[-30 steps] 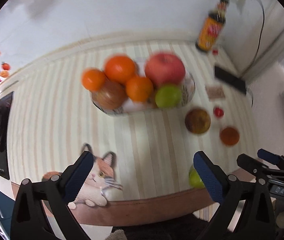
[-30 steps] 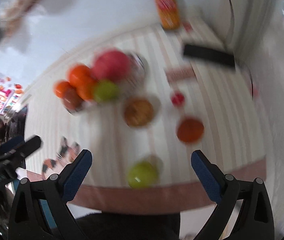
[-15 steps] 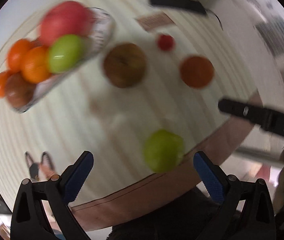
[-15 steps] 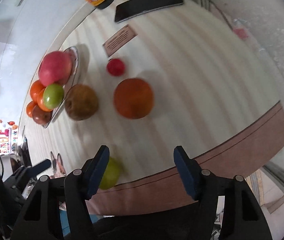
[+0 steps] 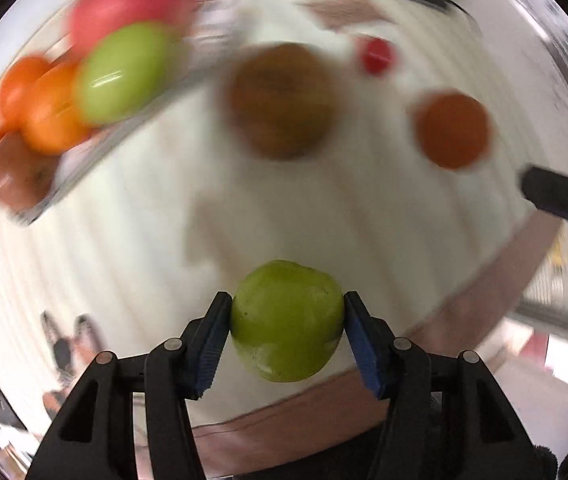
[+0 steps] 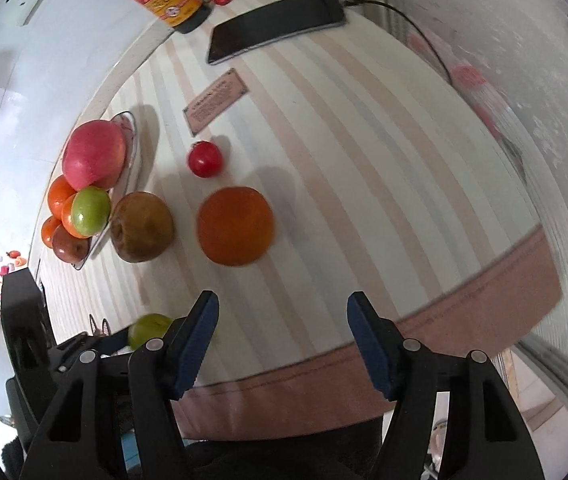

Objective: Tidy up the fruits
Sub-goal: 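Grasp the second green apple with the left tool while the right tool grasps a tangerine, then carry the green apple with the left tool while the right tool carries the tangerine onto the plate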

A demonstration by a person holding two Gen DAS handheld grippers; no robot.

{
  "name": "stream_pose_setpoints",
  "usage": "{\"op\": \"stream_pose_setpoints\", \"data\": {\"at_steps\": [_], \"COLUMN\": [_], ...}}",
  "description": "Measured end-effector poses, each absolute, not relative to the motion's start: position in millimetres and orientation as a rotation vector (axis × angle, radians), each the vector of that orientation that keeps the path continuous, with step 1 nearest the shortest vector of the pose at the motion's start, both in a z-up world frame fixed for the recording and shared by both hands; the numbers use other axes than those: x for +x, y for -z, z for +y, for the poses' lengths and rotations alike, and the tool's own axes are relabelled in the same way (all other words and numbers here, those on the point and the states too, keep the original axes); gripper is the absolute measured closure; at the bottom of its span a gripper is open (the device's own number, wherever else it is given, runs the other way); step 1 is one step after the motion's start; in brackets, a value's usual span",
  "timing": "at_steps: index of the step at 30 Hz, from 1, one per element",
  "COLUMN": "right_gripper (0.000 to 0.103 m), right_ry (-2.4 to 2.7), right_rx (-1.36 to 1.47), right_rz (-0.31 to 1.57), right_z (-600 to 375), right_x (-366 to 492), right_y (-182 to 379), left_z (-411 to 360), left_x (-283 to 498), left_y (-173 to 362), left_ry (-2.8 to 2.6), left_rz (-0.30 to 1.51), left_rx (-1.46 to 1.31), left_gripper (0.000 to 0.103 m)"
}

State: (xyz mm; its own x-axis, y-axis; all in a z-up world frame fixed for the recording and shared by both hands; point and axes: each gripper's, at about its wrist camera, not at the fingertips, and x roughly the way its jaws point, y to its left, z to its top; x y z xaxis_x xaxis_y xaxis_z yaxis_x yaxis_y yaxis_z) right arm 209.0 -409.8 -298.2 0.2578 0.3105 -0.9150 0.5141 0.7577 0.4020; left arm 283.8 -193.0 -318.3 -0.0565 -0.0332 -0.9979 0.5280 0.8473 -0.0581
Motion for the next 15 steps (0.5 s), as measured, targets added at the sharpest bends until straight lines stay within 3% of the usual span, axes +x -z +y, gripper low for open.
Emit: {"op": "stream_pose_setpoints", "data": {"at_steps": [11,13,15], "right_gripper": [0.034,0.045,0.045], "right_ry": [0.087,0.042,0.017], "right_rx": [0.687,0.635,0.559], "right_rz": [1.341,1.354,1.373], "right_z": [-396,-383,-367], "right_x": [273,284,291], "right_y": [323,325,323], "left_z": [-92,-87,-81], "left_x": [338,339,339], "left_y": [330,331,332], "left_ry": [0.229,0.225,0.224], "left_rz": [1.65,1.647,1.645], "left_rx": [0.004,-0.034,-0.054], "left_gripper": [0.049,0.049,0.049]}}
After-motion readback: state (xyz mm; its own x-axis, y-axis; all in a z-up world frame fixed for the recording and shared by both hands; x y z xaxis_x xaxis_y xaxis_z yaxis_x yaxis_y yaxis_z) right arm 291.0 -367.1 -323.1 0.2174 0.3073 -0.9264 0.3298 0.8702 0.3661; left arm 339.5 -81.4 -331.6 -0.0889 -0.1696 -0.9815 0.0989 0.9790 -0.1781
